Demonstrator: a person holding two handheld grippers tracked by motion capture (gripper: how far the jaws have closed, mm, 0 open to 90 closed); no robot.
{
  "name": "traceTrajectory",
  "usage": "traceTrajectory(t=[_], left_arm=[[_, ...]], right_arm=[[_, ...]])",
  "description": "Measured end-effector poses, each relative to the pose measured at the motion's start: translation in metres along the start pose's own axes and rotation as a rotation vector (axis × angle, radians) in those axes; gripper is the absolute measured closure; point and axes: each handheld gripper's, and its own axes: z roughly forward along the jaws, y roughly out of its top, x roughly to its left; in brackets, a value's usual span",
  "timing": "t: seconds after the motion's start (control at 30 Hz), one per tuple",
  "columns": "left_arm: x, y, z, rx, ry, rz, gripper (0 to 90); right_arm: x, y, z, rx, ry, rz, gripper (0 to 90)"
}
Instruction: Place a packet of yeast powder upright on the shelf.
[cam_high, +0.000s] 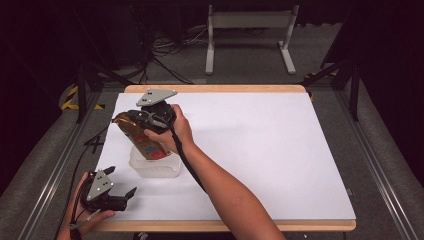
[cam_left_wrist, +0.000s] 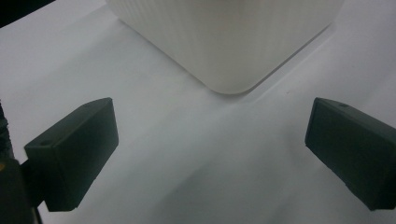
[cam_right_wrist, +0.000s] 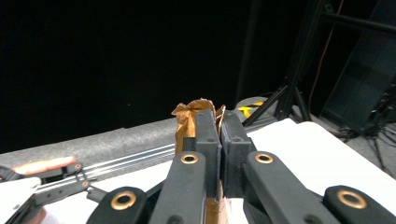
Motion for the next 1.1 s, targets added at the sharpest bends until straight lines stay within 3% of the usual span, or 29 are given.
traceTrajectory(t=[0.3, 0.43, 0.73, 1.1], left_arm=[[-0.001, 0.000, 0.001, 0.007, 0.003, 0.003, 3.6], [-0.001, 0.000, 0.001, 0.008, 0.005, 0.004, 3.5], [-0.001, 0.001, 0.002, 0.022, 0.009, 0.017, 3.5], [-0.002, 0.001, 0.004, 0.026, 0.013, 0.019, 3.5]], right_arm=[[0.003, -0.017, -0.005, -0.018, 0.029, 0.016, 87.6], [0.006, -0.025, -0.009, -0.007, 0.031, -0.004, 87.5], [0.003, -0.040, -0.015, 0.012, 0.039, -0.001, 87.2], [-0.003, -0.047, -0.029, 0.007, 0.039, -0.002, 87.0]])
